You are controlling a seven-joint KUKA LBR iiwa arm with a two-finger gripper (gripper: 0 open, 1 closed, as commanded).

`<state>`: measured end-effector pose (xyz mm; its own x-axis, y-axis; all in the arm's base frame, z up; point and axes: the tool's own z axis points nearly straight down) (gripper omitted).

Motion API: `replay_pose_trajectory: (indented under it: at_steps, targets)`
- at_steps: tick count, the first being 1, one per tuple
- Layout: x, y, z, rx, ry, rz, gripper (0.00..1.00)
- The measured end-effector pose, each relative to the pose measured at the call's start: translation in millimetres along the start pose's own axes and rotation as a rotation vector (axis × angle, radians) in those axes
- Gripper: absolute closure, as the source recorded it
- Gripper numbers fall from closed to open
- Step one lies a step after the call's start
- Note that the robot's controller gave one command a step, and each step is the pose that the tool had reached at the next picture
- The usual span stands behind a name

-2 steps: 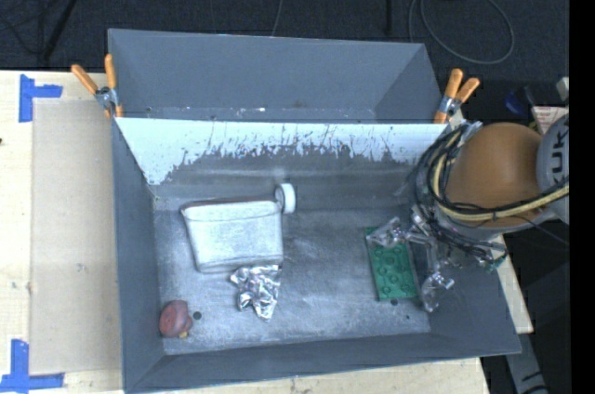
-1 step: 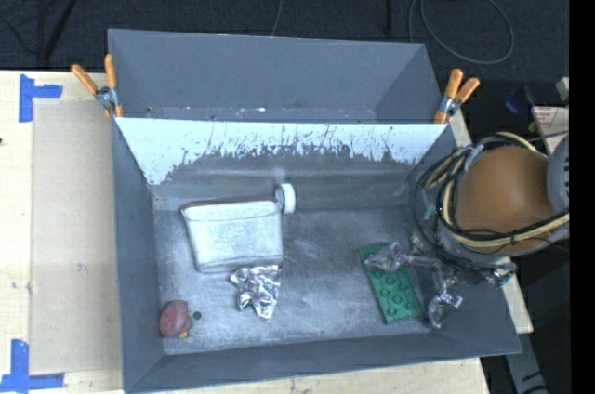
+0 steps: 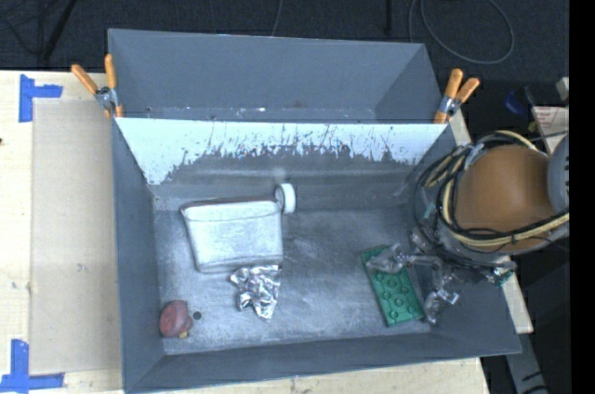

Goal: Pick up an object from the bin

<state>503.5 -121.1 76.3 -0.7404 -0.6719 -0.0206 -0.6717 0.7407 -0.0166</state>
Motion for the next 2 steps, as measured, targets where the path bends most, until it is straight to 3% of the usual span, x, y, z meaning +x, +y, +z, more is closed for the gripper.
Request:
replay_pose_trajectory:
  at_steps: [1,2]
  targets:
    - [-69.1,46,-24,-0.024,0.012,-0.591,1.0]
    - [-61.3,45,-131,-0.017,0.012,-0.558,1.0]
